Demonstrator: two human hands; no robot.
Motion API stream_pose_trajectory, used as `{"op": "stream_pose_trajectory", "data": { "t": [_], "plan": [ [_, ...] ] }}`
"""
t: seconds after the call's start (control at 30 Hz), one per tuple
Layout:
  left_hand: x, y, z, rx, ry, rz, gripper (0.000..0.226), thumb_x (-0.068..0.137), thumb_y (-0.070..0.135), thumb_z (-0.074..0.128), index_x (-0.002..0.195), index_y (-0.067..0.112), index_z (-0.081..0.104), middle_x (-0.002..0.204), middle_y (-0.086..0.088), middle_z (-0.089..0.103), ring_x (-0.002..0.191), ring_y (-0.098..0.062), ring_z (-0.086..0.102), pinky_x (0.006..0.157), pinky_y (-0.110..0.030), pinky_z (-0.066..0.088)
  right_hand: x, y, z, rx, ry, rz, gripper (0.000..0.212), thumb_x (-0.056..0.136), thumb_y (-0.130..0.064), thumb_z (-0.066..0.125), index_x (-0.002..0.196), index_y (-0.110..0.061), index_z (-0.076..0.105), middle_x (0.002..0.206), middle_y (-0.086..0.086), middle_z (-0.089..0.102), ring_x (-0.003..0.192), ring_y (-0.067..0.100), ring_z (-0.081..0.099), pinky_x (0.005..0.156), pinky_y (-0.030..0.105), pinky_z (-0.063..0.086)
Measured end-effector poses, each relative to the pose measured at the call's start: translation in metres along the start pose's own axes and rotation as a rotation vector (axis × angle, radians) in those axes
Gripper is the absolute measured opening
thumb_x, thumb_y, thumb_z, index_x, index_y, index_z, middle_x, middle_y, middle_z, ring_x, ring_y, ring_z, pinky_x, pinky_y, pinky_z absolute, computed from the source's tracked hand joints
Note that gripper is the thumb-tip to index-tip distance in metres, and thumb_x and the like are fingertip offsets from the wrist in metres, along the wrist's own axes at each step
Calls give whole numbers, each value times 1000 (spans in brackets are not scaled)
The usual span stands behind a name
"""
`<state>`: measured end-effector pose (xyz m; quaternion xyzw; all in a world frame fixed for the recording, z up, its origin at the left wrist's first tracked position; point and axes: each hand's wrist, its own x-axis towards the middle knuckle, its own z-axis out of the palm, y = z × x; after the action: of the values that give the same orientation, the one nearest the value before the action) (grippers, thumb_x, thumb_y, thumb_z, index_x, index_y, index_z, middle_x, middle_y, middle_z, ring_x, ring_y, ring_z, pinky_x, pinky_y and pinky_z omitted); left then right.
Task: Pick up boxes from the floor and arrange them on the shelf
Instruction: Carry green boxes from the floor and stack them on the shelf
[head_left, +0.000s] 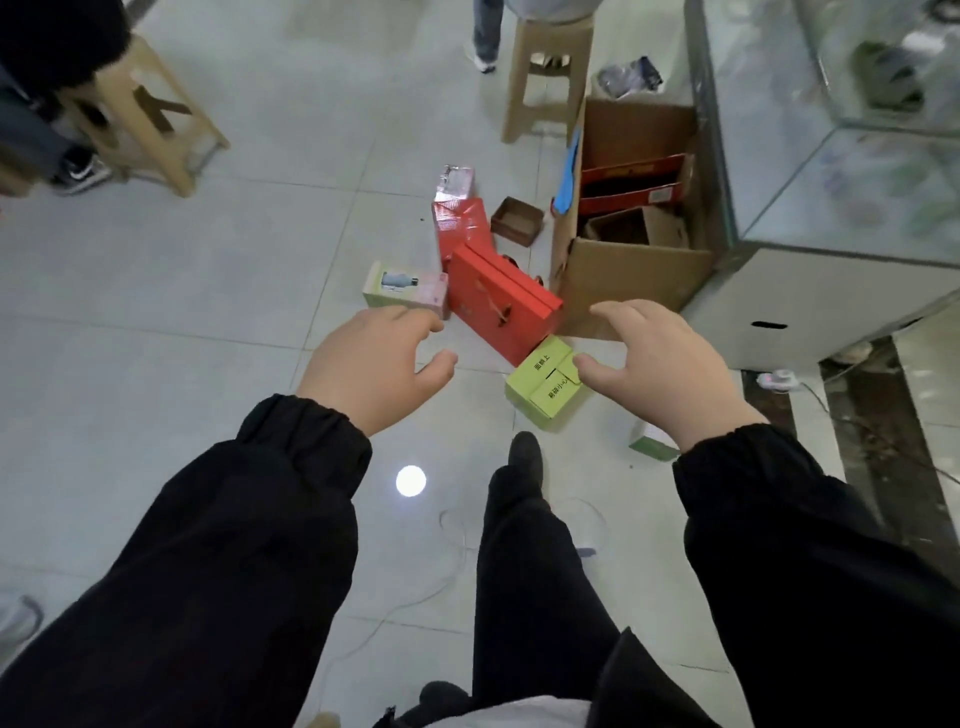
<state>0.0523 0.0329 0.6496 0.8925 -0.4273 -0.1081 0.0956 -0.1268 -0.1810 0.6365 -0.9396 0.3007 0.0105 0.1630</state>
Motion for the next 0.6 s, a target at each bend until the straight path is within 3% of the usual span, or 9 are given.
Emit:
{"op": "stream_pose_trajectory", "data": {
  "t": [0.33,0.47,0.6],
  "plan": [
    [259,39,75,118,-213,176,43,98,46,49,135,26,59,125,4,65,115,-19,59,79,-33,46,181,134,64,101,-148,268,62,90,-51,59,144,-23,51,145,3,53,136,24,47,107,42,44],
    [350,51,132,135,-345,263,45,98,46,46,135,25,57,125,2,64,116,-22,58,87,-38,51,228,180,104,119,-194,354,65,90,-51,59,146,-20,48,143,7,53,137,27,46,108,46,43],
    [402,45,196,154,-458,312,47,98,47,46,139,25,54,128,1,63,118,-23,56,91,-39,50,257,205,156,158,-207,452,62,92,-45,58,146,-17,47,144,8,53,137,27,45,108,41,42]
  ]
}}
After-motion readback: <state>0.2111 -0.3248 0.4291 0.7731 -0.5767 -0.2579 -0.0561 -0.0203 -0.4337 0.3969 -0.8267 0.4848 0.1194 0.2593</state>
